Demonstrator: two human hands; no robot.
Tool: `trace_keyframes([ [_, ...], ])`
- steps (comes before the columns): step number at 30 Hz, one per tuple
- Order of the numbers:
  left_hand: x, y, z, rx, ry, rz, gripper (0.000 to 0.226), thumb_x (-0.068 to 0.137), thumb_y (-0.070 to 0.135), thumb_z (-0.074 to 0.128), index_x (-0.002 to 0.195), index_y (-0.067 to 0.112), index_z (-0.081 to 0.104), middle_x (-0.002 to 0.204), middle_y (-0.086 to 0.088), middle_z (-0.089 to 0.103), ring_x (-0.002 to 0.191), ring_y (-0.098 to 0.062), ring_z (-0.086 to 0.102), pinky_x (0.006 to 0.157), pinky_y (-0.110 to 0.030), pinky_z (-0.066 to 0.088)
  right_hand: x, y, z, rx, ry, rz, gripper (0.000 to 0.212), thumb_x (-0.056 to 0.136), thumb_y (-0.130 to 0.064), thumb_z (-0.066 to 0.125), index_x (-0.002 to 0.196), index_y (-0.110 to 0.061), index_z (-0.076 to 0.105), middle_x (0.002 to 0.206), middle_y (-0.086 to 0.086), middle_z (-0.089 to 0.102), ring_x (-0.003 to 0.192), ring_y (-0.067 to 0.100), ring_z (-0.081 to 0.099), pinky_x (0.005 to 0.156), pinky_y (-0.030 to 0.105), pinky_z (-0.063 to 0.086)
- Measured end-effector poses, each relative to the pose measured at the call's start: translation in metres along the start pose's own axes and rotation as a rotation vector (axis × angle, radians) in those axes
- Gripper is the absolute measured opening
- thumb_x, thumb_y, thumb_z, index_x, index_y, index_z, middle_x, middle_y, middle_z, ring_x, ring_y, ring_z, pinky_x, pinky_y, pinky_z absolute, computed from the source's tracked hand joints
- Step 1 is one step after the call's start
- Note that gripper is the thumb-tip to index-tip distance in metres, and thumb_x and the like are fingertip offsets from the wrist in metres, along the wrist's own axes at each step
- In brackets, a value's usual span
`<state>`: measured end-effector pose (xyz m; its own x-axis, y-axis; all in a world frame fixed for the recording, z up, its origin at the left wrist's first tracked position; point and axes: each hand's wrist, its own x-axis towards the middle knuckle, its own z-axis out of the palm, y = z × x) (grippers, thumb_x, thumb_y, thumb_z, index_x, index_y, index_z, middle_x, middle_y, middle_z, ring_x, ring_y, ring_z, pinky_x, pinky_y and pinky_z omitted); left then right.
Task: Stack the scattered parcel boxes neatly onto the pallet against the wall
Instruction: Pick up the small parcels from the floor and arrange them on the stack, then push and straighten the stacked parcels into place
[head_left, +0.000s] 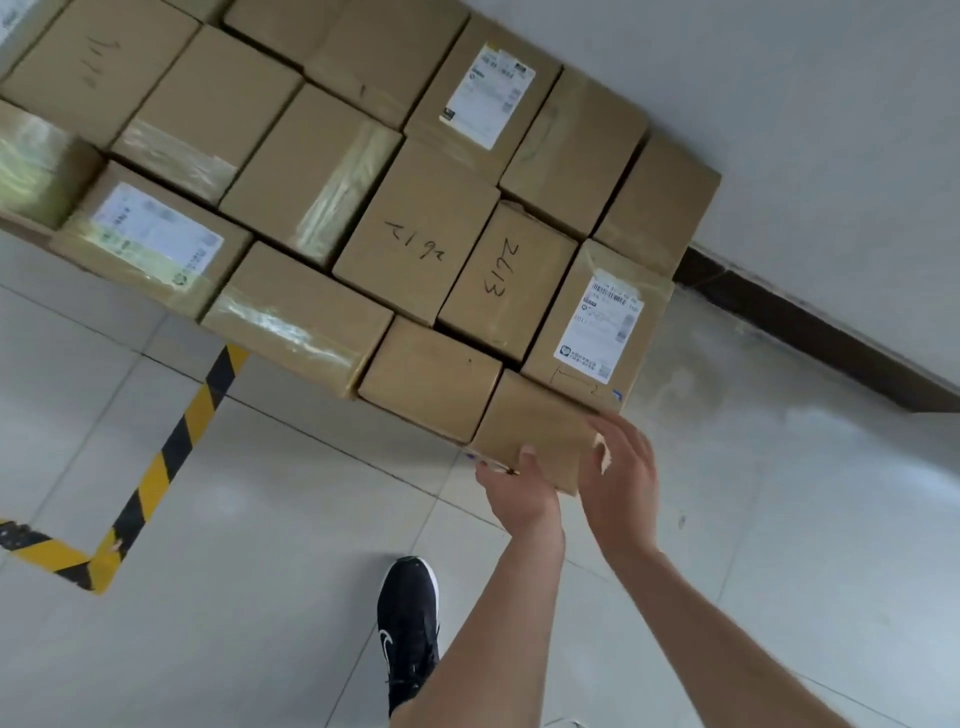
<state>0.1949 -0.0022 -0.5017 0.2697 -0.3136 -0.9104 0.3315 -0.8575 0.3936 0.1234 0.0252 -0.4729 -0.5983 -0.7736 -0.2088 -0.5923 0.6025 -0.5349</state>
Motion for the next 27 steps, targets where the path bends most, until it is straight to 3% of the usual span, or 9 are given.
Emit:
trace_keyframes([
  [3, -0.006, 0.009, 0.002, 0.058, 0.007, -0.045, 0.059, 0.095, 0.022, 0.061, 0.146, 0.014, 0.033, 0.126, -0.014, 0.058, 0.107, -0.034, 0.061, 0.093, -0.052, 0.053, -0.018, -0.006, 0.001, 0.130, -0.045, 0.458, 0.045, 0.091, -0.012, 0.049, 0.136, -0.021, 0.051, 0.135, -0.004, 0.057, 0.119, 0.019, 0.055, 0.089, 0.031, 0.046],
  [6, -0.004, 0.014, 0.003, 0.084, 0.033, -0.075, 0.058, 0.095, 0.025, 0.061, 0.145, 0.015, 0.035, 0.123, -0.013, 0.059, 0.103, -0.034, 0.063, 0.091, -0.049, 0.055, -0.026, -0.014, 0.008, 0.152, -0.231, 0.457, 0.037, 0.091, -0.017, 0.048, 0.126, -0.027, 0.054, 0.092, -0.010, 0.071, 0.088, 0.016, 0.067, 0.072, 0.037, 0.056],
  [9, -0.004, 0.021, 0.004, 0.107, -0.005, -0.117, 0.058, 0.095, 0.029, 0.061, 0.144, 0.016, 0.035, 0.121, -0.011, 0.058, 0.097, -0.030, 0.064, 0.084, -0.045, 0.058, -0.019, -0.013, 0.008, 0.110, -0.239, 0.410, 0.032, 0.089, -0.015, 0.045, 0.118, -0.027, 0.052, 0.083, -0.005, 0.068, 0.081, 0.020, 0.065, 0.069, 0.041, 0.055],
  [12, -0.004, 0.025, -0.011, 0.196, -0.043, -0.135, 0.070, 0.093, 0.042, 0.061, 0.149, 0.017, 0.028, 0.132, -0.012, 0.053, 0.093, -0.020, 0.059, 0.077, -0.038, 0.059, -0.015, -0.009, 0.005, 0.103, -0.271, 0.394, 0.035, 0.092, -0.019, 0.043, 0.126, -0.027, 0.049, 0.104, 0.001, 0.070, 0.098, 0.025, 0.065, 0.078, 0.043, 0.055],
  [15, -0.013, 0.023, -0.042, 0.256, -0.064, -0.173, 0.071, 0.095, 0.049, 0.056, 0.150, 0.013, 0.030, 0.139, -0.011, 0.050, 0.114, -0.026, 0.057, 0.084, -0.041, 0.057, -0.018, -0.005, -0.009, 0.009, -0.321, 0.376, 0.055, 0.098, -0.029, 0.041, 0.151, -0.024, 0.029, 0.142, -0.002, 0.054, 0.122, 0.022, 0.056, 0.091, 0.035, 0.050],
  [21, -0.068, 0.033, -0.136, 0.239, -0.051, -0.354, 0.034, 0.103, 0.031, 0.048, 0.122, 0.002, 0.051, 0.113, -0.016, 0.057, 0.112, -0.036, 0.057, 0.079, -0.039, 0.047, -0.044, -0.024, -0.075, -0.315, -0.867, 0.168, 0.056, 0.097, -0.031, 0.039, 0.152, -0.024, 0.029, 0.153, -0.004, 0.039, 0.138, 0.015, 0.038, 0.105, 0.029, 0.037],
  [23, -0.098, 0.055, -0.161, 0.222, -0.091, -0.333, 0.028, 0.105, 0.019, 0.042, 0.108, -0.007, 0.054, 0.099, -0.017, 0.054, 0.094, -0.036, 0.054, 0.068, -0.036, 0.045, -0.051, -0.043, -0.109, -0.406, -1.037, 0.118, 0.056, 0.098, -0.038, 0.038, 0.152, -0.028, 0.028, 0.154, -0.004, 0.038, 0.138, 0.013, 0.038, 0.108, 0.025, 0.033],
  [25, -0.138, 0.087, -0.173, 0.109, -0.076, -0.355, 0.030, 0.106, 0.017, 0.040, 0.087, -0.003, 0.048, 0.081, -0.014, 0.048, 0.072, -0.032, 0.046, 0.060, -0.039, 0.033, -0.055, -0.068, -0.144, -0.410, -1.148, 0.134, 0.056, 0.101, -0.038, 0.036, 0.154, -0.029, 0.021, 0.156, -0.003, 0.034, 0.140, 0.012, 0.036, 0.110, 0.020, 0.028],
  [27, -0.187, 0.116, -0.180, 0.037, -0.102, -0.317, 0.025, 0.105, 0.020, 0.044, 0.095, -0.002, 0.046, 0.084, -0.016, 0.052, 0.076, -0.036, 0.053, 0.065, -0.041, 0.038, -0.061, -0.098, -0.181, -0.355, -1.118, 0.118, 0.058, 0.102, -0.036, 0.035, 0.155, -0.026, 0.014, 0.159, -0.004, 0.026, 0.142, 0.010, 0.031, 0.111, 0.018, 0.024],
])
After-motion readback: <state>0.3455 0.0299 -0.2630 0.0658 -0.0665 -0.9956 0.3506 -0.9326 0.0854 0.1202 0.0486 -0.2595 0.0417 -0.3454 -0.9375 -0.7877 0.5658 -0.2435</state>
